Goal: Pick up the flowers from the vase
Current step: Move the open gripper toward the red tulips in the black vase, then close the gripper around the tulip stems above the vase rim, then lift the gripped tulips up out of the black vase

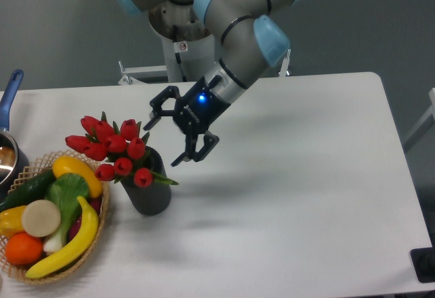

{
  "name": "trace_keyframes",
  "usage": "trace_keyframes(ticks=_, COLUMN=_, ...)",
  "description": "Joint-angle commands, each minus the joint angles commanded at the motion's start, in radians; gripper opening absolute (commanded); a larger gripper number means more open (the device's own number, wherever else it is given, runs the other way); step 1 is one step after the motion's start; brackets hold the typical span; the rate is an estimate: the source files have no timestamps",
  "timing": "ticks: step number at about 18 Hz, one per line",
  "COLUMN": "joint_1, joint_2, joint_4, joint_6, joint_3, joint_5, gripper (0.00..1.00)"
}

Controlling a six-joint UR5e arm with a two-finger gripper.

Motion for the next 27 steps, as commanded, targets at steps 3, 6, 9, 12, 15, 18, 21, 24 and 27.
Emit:
trace_keyframes(ticks=3, joint_1=-0.015, joint_2=-0.038, joint_4=0.081, joint_6=-0.002, joint_3=-0.008, joint_5=-0.039, gripper=1.00)
trace_keyframes(ticks=6, joint_1=-0.037, joint_2=-0.071, joint_4=0.137, joint_6=-0.002, joint_3=-0.012, joint_5=-0.042, gripper=1.00)
trace_keyframes(ticks=9, joint_1=-0.046, joint_2=-0.081, joint_4=0.138, joint_6=0.000, joint_3=-0.020, joint_5=-0.052, gripper=1.00)
trace_keyframes(ticks=12, joint_1=-0.054, joint_2=-0.081, joint_4=0.141, joint_6=0.005, joint_3=-0.025, joint_5=-0.062, gripper=1.00)
trace_keyframes(ticks=15, joint_1=-0.055, joint_2=-0.074, joint_4=0.146, joint_6=0.006, joint_3=-0.028, joint_5=-0.069, gripper=0.79)
trace_keyframes(ticks=18, joint_1=-0.055, joint_2=-0.063, joint_4=0.152, joint_6=0.005, joint_3=-0.040, joint_5=-0.066, gripper=0.45)
trace_keyframes(ticks=21, joint_1=-0.055, joint_2=-0.051, joint_4=0.152, joint_6=0.003, joint_3=-0.041, joint_5=-0.066, gripper=0.18)
trace_keyframes(ticks=24, joint_1=-0.055, joint_2=-0.029, joint_4=0.147, joint_6=-0.005, joint_3=-0.052, joint_5=-0.066, gripper=0.05)
trace_keyframes(ticks=27, joint_1=-0.054, joint_2=0.003, joint_4=0.146, joint_6=-0.017, joint_3=-0.071, joint_5=-0.069, gripper=0.02)
